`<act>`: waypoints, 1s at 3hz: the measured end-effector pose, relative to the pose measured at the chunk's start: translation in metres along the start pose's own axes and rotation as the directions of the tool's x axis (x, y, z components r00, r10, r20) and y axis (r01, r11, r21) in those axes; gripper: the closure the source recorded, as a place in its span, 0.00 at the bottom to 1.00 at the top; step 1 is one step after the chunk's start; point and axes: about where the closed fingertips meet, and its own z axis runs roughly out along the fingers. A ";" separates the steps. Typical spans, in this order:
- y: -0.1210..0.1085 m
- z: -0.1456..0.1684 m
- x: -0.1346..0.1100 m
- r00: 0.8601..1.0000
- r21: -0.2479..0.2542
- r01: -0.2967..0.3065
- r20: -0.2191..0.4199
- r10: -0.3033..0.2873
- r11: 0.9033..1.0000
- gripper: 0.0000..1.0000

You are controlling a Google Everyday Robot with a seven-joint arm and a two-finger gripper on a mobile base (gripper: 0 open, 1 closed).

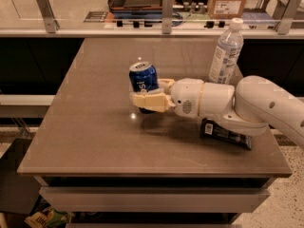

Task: Place pepsi can upright

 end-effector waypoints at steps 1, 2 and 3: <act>0.003 0.004 0.008 1.000 -0.004 -0.007 -0.003 0.006 1.000 1.00; 0.008 0.007 0.018 1.000 -0.013 -0.020 -0.011 0.020 1.000 1.00; 0.013 0.009 0.027 0.999 -0.018 -0.036 -0.017 0.035 0.999 1.00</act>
Offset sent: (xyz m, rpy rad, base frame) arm -0.0133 0.0099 -0.0286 0.0018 0.0447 0.0144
